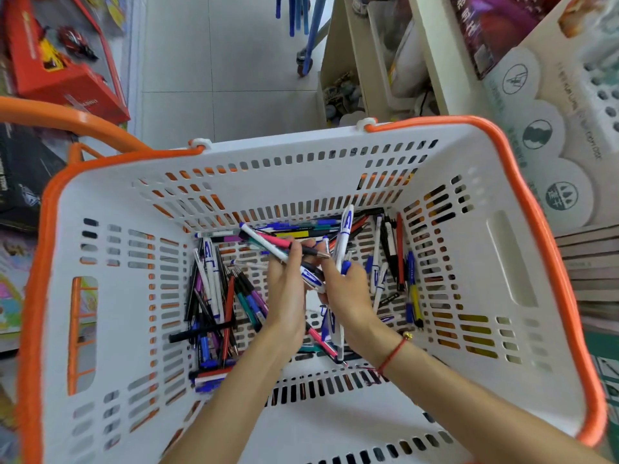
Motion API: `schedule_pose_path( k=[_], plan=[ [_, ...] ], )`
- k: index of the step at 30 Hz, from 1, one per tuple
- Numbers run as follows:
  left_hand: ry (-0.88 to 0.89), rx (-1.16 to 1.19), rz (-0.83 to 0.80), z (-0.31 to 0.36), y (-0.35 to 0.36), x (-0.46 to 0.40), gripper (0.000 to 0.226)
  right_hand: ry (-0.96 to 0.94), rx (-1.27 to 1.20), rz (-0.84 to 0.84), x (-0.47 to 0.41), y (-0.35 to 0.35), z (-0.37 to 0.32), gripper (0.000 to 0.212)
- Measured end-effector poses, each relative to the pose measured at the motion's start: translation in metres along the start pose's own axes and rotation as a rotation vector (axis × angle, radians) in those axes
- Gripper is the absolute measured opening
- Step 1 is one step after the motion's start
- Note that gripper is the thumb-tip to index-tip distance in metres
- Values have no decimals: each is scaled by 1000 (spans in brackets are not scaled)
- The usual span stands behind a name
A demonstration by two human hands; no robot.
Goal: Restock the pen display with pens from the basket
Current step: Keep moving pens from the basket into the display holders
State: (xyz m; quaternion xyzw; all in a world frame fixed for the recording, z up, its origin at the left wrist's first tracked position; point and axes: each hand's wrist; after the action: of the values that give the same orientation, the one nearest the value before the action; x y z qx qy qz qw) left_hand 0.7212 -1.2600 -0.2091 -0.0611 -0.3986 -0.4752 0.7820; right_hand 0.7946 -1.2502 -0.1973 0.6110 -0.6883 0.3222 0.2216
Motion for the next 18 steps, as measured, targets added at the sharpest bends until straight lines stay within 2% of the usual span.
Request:
schedule_pose_path(
  k=[2,5,7,9,11,13,16,18],
  plan=[
    [-5,46,2,2,0,-2,17,-2,0,-7,4,1,-1,28],
    [4,258,-24,19,-15,-13,18,-51,79,31,0,-9,0,30],
    [-76,235,-101,29,-32,-18,16,-85,145,-23,-7,-23,-10,27],
    [-177,23,-226,35,-46,-19,17,-131,138,-199,-11,-36,-22,19],
    [-299,-304,-390,41,-56,-17,24,-209,143,-337,-12,-49,-35,14],
    [-469,-622,-568,50,-62,-19,31,-328,296,-398,-12,-59,-44,14],
    [-713,-909,-863,68,-64,-25,33,-442,541,-503,-11,-66,-56,39],
    [-783,-1037,-1057,75,-56,-27,30,-378,681,-624,-11,-63,-62,41]
  ],
)
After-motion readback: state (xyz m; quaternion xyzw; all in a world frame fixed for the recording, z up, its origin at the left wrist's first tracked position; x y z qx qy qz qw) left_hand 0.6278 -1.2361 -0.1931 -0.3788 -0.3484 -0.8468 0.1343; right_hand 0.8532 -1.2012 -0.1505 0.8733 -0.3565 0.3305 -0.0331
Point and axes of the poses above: each hand's wrist, its own x-axis away from the middle knuckle, its own y-axis out of the palm, z = x × y, and after that the axes turned 1 degree about -x, right-handed
